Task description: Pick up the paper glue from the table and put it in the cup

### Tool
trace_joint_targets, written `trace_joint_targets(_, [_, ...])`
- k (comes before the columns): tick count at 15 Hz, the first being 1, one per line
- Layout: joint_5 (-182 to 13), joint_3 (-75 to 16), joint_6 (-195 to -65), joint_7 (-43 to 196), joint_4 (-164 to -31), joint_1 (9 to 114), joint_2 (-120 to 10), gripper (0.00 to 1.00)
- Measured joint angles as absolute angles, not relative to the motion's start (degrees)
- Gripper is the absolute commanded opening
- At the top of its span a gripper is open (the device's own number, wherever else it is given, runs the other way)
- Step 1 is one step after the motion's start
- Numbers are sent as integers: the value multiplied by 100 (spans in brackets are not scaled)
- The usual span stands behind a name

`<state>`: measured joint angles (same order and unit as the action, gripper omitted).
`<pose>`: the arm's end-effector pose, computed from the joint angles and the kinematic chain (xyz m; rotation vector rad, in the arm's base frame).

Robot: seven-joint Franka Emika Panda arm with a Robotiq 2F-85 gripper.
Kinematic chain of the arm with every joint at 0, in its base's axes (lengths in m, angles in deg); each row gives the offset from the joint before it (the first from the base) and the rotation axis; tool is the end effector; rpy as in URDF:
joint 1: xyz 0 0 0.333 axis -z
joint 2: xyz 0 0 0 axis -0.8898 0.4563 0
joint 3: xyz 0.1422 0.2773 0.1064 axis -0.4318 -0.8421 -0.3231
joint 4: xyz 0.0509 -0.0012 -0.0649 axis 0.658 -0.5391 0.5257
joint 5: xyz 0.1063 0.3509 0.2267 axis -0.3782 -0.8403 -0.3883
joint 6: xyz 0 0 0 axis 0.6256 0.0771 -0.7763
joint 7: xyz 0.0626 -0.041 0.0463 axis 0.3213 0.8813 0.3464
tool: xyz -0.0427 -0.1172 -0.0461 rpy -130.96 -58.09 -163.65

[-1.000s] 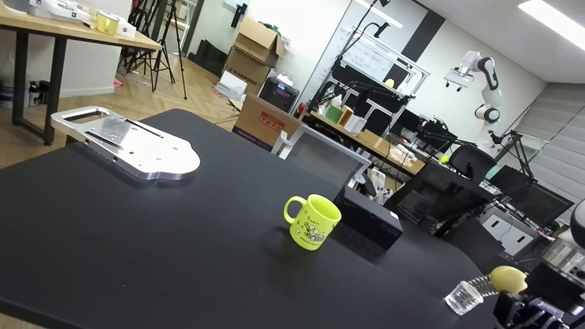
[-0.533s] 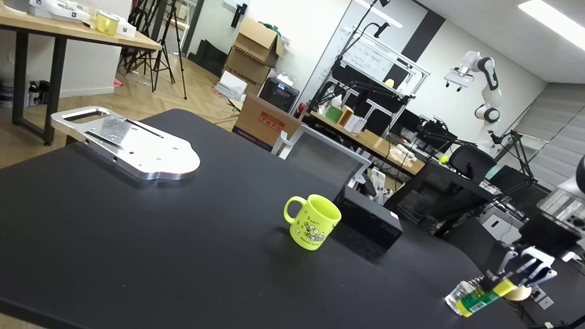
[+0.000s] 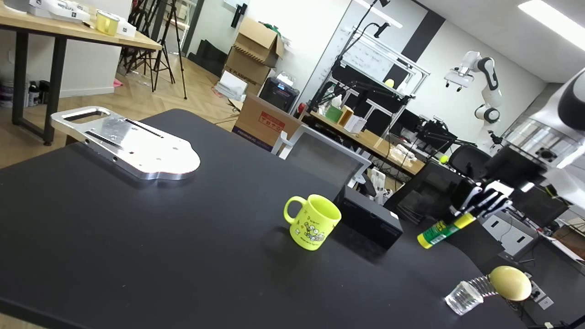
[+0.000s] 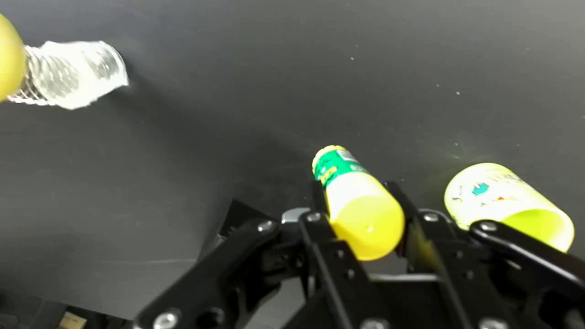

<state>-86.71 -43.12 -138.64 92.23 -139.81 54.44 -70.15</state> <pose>0.5197 0.1667 0.2934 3.0271 0.8060 0.2021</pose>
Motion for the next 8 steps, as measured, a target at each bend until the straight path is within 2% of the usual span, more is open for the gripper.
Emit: trace_joint_targets(8, [-8206,-4873,-13863,9145,-13191,4778,-6617,9])
